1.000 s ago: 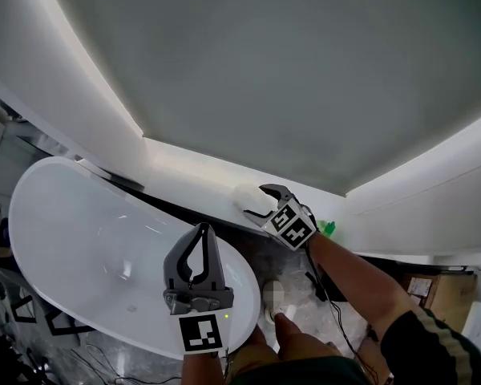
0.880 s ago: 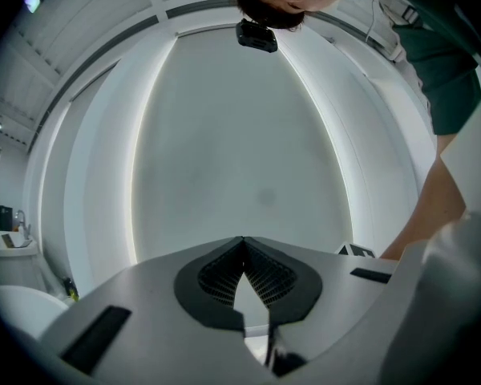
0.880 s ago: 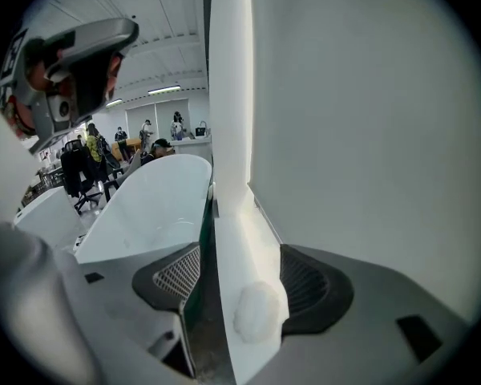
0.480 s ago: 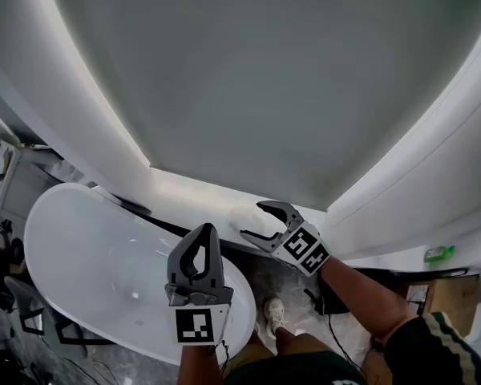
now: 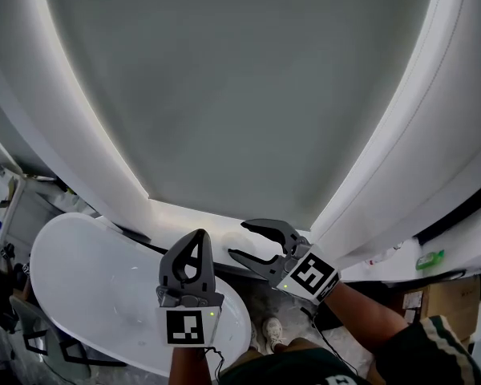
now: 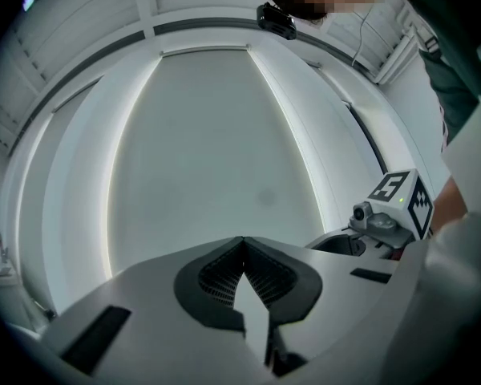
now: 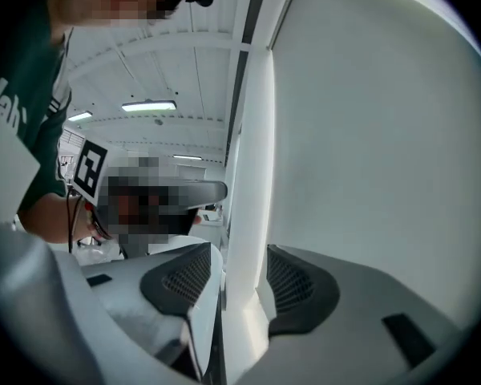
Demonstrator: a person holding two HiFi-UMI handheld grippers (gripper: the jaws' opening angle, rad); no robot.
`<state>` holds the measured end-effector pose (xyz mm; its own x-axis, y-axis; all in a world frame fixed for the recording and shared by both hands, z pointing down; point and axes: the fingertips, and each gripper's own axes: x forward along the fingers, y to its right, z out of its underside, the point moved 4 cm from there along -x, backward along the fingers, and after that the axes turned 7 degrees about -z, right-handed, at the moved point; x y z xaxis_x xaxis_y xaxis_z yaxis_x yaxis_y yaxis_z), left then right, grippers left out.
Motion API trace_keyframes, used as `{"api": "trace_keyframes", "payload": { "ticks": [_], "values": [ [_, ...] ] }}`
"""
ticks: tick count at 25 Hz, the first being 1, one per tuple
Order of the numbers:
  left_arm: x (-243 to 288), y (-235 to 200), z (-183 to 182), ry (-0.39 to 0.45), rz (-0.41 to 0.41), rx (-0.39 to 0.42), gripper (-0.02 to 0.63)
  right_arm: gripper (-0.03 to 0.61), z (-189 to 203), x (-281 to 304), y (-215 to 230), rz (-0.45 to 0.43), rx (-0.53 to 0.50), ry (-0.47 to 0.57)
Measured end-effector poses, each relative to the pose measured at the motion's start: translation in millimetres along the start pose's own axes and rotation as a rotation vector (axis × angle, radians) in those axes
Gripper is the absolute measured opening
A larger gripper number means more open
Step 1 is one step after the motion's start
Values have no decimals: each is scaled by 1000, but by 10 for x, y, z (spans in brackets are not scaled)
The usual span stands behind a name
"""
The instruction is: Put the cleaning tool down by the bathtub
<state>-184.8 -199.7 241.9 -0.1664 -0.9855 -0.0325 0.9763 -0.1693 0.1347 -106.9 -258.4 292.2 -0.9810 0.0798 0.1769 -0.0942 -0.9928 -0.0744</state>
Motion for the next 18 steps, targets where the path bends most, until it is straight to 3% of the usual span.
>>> {"api": "trace_keyframes", "payload": {
  "ticks": [6,8,12,18],
  "values": [
    [-29,93,-367,39,44,9,9,209,-513,-277,-99,19,-66,104],
    [-63,126,-455,54,53,18,9,143,-586,-368,-147,29,-88,107],
    [-113,158,-550,68,56,33,9,75,-712,-519,-227,36,-102,128],
    [-159,262,-558,71,84,47,9,20,-815,-597,-335,34,-104,149]
  ]
}}
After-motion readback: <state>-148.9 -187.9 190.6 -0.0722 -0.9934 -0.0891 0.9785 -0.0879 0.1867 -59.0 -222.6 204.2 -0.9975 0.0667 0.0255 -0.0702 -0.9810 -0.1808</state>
